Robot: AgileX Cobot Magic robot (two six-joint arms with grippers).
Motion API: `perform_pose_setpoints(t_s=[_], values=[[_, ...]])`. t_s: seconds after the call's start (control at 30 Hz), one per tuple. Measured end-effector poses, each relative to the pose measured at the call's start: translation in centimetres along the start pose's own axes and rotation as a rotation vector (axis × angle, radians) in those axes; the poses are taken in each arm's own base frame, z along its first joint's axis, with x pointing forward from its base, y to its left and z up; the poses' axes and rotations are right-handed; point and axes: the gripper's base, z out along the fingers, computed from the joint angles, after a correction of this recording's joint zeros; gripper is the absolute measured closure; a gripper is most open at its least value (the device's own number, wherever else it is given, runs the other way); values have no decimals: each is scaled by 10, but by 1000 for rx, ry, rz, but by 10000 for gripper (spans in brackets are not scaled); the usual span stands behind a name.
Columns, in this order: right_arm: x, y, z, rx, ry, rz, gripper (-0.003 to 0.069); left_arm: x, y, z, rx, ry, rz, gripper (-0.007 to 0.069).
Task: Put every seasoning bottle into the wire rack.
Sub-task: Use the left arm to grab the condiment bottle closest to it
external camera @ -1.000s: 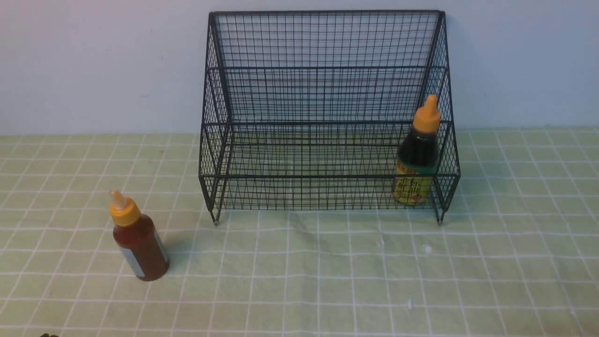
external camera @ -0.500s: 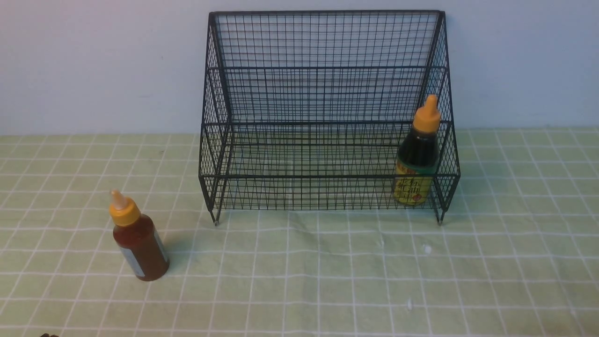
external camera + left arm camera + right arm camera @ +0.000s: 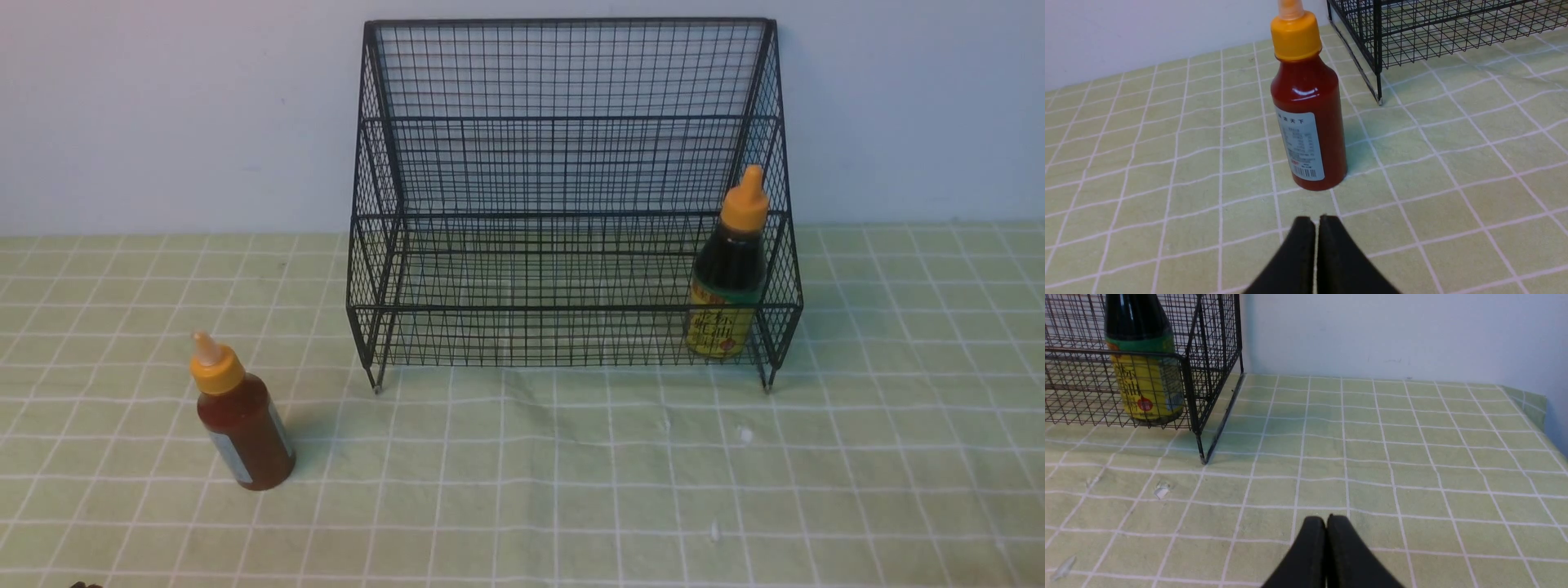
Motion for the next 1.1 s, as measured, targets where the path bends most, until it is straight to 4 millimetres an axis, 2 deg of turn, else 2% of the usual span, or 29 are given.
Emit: perform_pose_setpoints(t_s=[0.1,0.33,0.47,0.63,0.73,0.77,0.8,0.83,0.93,1.07,1.1], values=[[0,0,0,0,0,0,671,-3,0,0,-1,-44,-16,631],[0,0,0,0,0,-1,671,-28,4,-4,-1,-323,-243,631],[0,0,0,0,-2,-1,671,-45,11,-12,-34,-536,-331,631],[0,0,0,0,-2,-1,671,-66,25,-31,-98,-862,-480,631],[0,0,0,0,-2,-9,671,-82,28,-35,-100,-874,-505,631],[0,0,0,0,-2,-12,671,-93,28,-34,-84,-822,-507,631],[0,0,0,0,-2,-16,671,-116,27,-32,-46,-723,-496,631],[0,0,0,0,-2,-17,671,-130,25,-30,-13,-632,-482,631],[0,0,0,0,-1,-17,671,-166,16,-4,100,-207,-401,631],[0,0,0,1,-1,-18,671,-186,9,37,198,292,-283,631],[0,0,0,1,-1,-18,671,-191,9,53,216,445,-243,631]])
